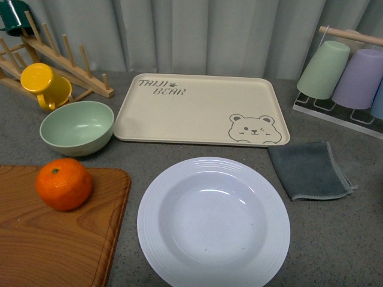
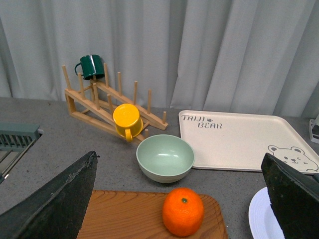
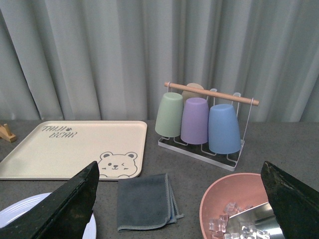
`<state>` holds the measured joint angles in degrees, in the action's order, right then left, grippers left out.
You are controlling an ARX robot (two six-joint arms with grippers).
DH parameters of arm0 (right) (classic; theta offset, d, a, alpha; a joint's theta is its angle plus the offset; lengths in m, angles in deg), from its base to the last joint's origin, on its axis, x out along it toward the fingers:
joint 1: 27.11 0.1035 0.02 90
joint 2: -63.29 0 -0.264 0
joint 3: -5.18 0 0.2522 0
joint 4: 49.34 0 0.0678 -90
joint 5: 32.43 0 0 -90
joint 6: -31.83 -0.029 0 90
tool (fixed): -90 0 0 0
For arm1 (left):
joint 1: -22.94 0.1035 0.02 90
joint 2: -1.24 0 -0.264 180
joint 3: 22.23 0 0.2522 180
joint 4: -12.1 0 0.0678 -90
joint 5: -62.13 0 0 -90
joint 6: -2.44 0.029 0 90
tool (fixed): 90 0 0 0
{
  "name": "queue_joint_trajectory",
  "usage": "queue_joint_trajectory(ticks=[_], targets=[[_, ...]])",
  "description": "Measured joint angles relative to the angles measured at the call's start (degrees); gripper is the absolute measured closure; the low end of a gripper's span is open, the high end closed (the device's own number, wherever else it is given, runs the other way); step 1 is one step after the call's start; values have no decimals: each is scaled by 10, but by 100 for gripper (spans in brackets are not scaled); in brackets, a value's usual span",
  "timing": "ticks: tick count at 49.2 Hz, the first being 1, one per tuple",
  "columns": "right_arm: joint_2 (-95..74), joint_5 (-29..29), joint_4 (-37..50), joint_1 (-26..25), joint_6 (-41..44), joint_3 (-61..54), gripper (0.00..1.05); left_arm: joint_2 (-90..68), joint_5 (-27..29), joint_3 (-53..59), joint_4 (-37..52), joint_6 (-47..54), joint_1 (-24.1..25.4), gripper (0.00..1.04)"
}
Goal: Place orange and plate with both arms
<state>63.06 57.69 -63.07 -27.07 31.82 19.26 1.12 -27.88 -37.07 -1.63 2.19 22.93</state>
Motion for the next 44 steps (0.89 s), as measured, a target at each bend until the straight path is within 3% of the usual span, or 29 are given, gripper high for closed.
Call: queue_joint_trajectory(ticks=[44], targets=[[0,0,0,0,0,0,9,0,0,0,0,0,0,6]])
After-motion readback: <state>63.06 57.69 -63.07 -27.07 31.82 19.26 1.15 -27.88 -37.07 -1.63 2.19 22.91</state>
